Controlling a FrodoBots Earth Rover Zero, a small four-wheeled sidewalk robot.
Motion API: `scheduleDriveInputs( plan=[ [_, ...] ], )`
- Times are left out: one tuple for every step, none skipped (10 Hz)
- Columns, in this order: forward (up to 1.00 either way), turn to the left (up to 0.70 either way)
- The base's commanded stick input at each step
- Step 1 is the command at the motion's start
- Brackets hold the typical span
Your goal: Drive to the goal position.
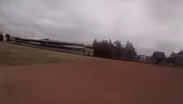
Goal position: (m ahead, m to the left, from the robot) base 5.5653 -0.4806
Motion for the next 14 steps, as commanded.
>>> scheduleDriveInputs(
  plan=[
    [0.7, 0.0],
    [0.7, 0.0],
    [0.7, 0.0],
    [0.7, 0.0],
    [0.7, 0.0],
    [0.7, 0.0],
    [0.7, 0.0],
    [0.7, 0.0],
    [0.7, 0.0],
    [0.7, 0.0],
    [0.7, 0.0],
    [0.7, 0.0],
    [0.7, 0.0],
    [0.7, 0.0]
  ],
)
